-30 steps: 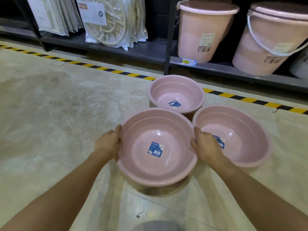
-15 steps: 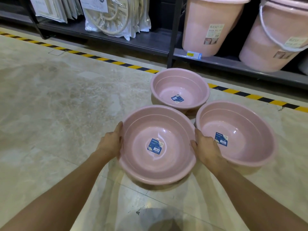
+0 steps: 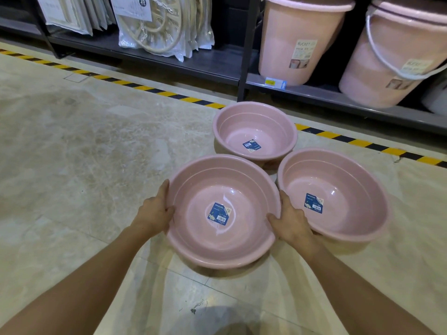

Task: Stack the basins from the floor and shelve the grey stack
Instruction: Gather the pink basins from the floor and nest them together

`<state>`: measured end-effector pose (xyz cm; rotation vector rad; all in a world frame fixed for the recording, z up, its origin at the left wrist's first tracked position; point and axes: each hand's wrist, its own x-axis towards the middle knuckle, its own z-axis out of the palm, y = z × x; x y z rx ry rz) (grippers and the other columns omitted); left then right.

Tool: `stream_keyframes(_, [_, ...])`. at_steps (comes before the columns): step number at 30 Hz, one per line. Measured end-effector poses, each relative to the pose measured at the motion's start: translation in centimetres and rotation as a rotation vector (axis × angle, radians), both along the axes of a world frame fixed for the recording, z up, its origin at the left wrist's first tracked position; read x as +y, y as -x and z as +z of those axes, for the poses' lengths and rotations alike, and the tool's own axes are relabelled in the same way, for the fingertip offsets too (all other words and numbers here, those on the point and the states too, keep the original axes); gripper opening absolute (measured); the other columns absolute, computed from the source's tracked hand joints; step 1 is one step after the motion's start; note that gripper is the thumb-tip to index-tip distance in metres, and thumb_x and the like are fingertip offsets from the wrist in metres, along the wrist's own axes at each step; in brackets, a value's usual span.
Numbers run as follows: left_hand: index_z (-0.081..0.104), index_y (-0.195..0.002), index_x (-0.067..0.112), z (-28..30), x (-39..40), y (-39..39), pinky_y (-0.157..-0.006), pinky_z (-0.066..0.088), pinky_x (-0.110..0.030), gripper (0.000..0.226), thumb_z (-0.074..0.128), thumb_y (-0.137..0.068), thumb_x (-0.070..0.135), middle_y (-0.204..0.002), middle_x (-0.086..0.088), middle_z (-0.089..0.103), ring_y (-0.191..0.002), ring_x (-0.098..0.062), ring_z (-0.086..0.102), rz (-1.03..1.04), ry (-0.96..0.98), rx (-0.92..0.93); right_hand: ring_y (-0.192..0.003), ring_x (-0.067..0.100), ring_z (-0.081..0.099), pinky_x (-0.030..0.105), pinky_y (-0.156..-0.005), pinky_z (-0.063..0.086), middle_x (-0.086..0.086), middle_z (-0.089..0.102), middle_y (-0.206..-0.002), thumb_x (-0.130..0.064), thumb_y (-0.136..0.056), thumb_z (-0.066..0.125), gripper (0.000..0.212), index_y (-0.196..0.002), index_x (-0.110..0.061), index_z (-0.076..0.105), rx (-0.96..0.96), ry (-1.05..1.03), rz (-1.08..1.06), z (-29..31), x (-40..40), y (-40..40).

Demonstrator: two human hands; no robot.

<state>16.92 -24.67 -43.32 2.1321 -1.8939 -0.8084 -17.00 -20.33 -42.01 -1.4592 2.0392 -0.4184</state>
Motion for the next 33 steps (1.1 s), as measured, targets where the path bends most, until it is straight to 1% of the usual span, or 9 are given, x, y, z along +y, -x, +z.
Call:
stream_keyframes(3, [0.011,-0.159,0.03,0.2,0.1,0.1,-0.076,0.052,-0.037,0.078,0.055,-0.096,0.017,-0.114,-0.016,0.066,-0.08,-0.028,0.062,0.06,-0.012,0.1,-0.111,0.041,0.058,0.048,-0.095,0.05,0.015,0.062,-0.124,-0.017,-0.085,0.061,0.072,-0.15,-0.027,0.031,-0.095,0.042,-0.023,0.0,0.4,-0.4])
stream_keyframes(7, [0.035,-0.154,0.015,2.3,0.0,0.1,-0.095,0.049,-0.042,0.067,0.059,-0.092,0.012,-0.125,-0.018,0.068,-0.104,-0.039,0.067,0.092,0.102,0.099,-0.105,0.037,0.06,0.041,-0.094,0.05,0.014,0.066,-0.117,-0.017,-0.086,0.058,0.058,-0.142,-0.023,0.044,-0.107,0.097,-0.05,1.0,-0.5,-0.4])
stream_keyframes(11, [0.045,-0.149,0.012,7.6,-0.7,-0.5,-0.101,0.044,-0.047,0.062,0.064,-0.09,0.018,-0.121,-0.022,0.07,-0.11,-0.042,0.066,0.103,0.247,0.04,-0.1,0.027,0.052,0.034,-0.086,0.048,0.002,0.065,-0.102,-0.022,-0.082,0.057,0.053,-0.133,-0.034,0.051,-0.179,0.227,-0.056,5.2,-1.8,0.3])
stream_keyframes(14, [0.047,-0.147,0.015,12.9,-2.1,1.0,-0.103,0.042,-0.049,0.066,0.061,-0.084,0.028,-0.121,-0.023,0.069,-0.114,-0.044,0.062,0.112,0.304,0.063,-0.1,0.028,0.059,0.038,-0.078,0.055,-0.004,0.064,-0.099,-0.023,-0.079,0.058,0.053,-0.127,-0.044,0.052,-0.206,0.357,-0.09,9.7,-3.3,1.7])
stream_keyframes(16, [0.048,-0.147,0.017,16.3,-3.5,3.7,-0.104,0.042,-0.049,0.061,0.062,-0.087,0.02,-0.12,-0.021,0.069,-0.115,-0.044,0.06,0.103,0.352,0.111,-0.093,0.029,0.065,0.039,-0.067,0.06,0.003,0.067,-0.098,-0.023,-0.078,0.06,0.057,-0.133,-0.039,0.052,-0.167,0.393,-0.153,12.6,-4.4,3.9])
stream_keyframes(19, [0.053,-0.141,0.02,20.0,-5.6,9.4,-0.097,0.045,-0.047,0.053,0.062,-0.09,0.015,-0.117,-0.016,0.071,-0.111,-0.039,0.061,0.016,0.434,0.166,-0.091,0.027,0.066,0.044,-0.071,0.06,0.005,0.068,-0.107,-0.023,-0.078,0.062,0.058,-0.135,-0.034,0.053,-0.045,0.446,-0.24,16.2,-4.3,8.8])
stream_keyframes(21, [0.055,-0.139,0.02,21.3,-6.6,13.8,-0.095,0.046,-0.046,0.05,0.064,-0.091,0.015,-0.123,-0.013,0.069,-0.112,-0.036,0.061,-0.073,0.46,0.195,-0.085,0.02,0.065,0.037,-0.066,0.058,0.001,0.066,-0.113,-0.023,-0.08,0.063,0.06,-0.138,-0.029,0.053,0.061,0.478,-0.297,17.7,-3.3,12.5])
stream_keyframes(25, [0.054,-0.133,0.023,19.9,-8.2,21.7,-0.089,0.046,-0.048,0.042,0.06,-0.091,0.02,-0.126,-0.011,0.066,-0.113,-0.037,0.059,-0.218,0.425,0.177,-0.101,0.032,0.062,0.041,-0.084,0.052,0.008,0.068,-0.118,-0.026,-0.082,0.064,0.06,-0.14,-0.025,0.052,0.26,0.411,-0.402,18.0,-0.7,19.4])
stream_keyframes(33, [0.042,-0.121,0.021,8.1,-9.1,29.7,-0.076,0.04,-0.043,0.03,0.047,-0.092,0.026,-0.107,-0.016,0.059,-0.1,-0.042,0.053,-0.313,0.219,0.084,-0.098,0.04,0.061,0.044,-0.081,0.05,0.013,0.069,-0.108,-0.035,-0.09,0.055,0.058,-0.147,-0.032,0.041,0.33,0.183,-0.528,9.0,1.7,25.7])
